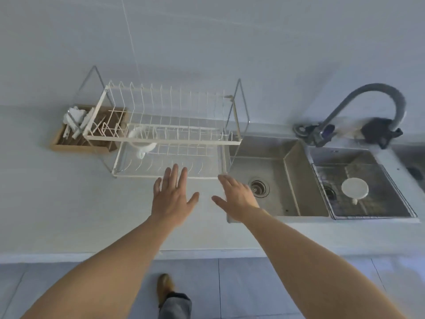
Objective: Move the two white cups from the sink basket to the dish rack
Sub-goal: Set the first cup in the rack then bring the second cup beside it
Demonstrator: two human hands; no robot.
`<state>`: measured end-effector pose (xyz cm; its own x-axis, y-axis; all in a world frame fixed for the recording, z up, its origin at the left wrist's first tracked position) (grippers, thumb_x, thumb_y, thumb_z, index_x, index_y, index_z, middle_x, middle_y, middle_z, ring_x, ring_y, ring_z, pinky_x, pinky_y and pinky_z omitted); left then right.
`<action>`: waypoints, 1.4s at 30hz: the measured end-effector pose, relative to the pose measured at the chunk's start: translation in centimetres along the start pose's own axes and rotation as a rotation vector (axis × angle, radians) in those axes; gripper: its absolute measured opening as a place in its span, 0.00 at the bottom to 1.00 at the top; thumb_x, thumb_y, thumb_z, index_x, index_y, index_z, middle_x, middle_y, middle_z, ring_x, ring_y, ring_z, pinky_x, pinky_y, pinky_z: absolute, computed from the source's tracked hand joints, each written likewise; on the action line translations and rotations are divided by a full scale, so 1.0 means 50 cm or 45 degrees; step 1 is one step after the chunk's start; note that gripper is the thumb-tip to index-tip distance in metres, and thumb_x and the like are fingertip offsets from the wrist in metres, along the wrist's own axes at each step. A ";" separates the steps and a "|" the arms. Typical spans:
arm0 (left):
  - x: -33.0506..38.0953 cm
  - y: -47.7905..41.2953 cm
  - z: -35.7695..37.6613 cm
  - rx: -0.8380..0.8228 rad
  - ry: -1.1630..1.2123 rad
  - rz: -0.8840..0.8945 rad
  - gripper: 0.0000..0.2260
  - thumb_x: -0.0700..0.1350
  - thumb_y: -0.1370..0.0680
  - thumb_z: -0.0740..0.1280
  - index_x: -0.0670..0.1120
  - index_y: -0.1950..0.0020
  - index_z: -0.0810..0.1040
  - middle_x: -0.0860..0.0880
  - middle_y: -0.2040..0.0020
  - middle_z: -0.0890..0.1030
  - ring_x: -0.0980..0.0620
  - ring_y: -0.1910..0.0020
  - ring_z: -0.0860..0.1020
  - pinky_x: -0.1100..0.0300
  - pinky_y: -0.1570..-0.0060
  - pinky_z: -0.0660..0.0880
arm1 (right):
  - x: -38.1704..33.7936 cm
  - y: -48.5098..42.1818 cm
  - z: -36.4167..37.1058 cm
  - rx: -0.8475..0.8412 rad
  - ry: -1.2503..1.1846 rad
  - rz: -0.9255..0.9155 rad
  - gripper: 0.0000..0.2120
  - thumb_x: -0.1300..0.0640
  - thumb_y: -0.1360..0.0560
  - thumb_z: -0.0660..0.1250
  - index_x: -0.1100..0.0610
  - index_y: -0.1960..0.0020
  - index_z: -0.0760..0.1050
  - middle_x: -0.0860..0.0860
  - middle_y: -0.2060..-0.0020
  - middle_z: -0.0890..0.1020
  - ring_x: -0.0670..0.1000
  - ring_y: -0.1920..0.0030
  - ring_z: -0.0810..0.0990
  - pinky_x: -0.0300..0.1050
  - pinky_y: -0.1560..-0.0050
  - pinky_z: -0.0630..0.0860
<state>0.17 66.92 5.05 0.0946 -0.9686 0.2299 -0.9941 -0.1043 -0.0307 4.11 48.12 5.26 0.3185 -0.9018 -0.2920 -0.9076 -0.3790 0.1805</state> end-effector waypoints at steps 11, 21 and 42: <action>0.506 0.157 0.107 -0.122 -0.011 0.118 0.37 0.72 0.26 0.45 0.59 0.19 0.45 0.50 0.17 0.45 0.44 0.19 0.49 0.38 0.25 0.50 | 0.491 0.385 -0.130 0.170 0.071 0.243 0.42 0.30 0.26 0.61 0.47 0.20 0.51 0.48 0.20 0.59 0.53 0.23 0.59 0.58 0.28 0.59; 0.875 0.177 0.115 -0.146 -0.006 0.336 0.37 0.72 0.26 0.43 0.58 0.19 0.47 0.50 0.17 0.49 0.44 0.20 0.52 0.38 0.25 0.53 | 0.774 0.569 -0.276 0.278 0.078 0.417 0.42 0.31 0.26 0.63 0.48 0.20 0.53 0.49 0.20 0.59 0.54 0.23 0.60 0.58 0.28 0.60; 1.176 -0.137 0.361 -0.269 0.154 0.381 0.37 0.71 0.24 0.50 0.52 0.20 0.54 0.46 0.19 0.61 0.45 0.21 0.60 0.43 0.24 0.60 | 1.199 0.336 -0.314 0.037 0.134 0.597 0.41 0.36 0.25 0.66 0.49 0.20 0.54 0.49 0.21 0.62 0.53 0.24 0.63 0.58 0.27 0.58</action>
<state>13.51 6.63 1.20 -0.1962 -0.9141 0.3549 -0.9670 0.2404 0.0845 12.27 -15.54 5.54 -0.1020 -0.9908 -0.0885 -0.9669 0.0778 0.2428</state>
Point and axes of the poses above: each hand's wrist, its own y-axis away from the middle knuckle, its own z-axis out of the palm, x = y × z, the point moved 10 cm from there along -y, towards the middle knuckle
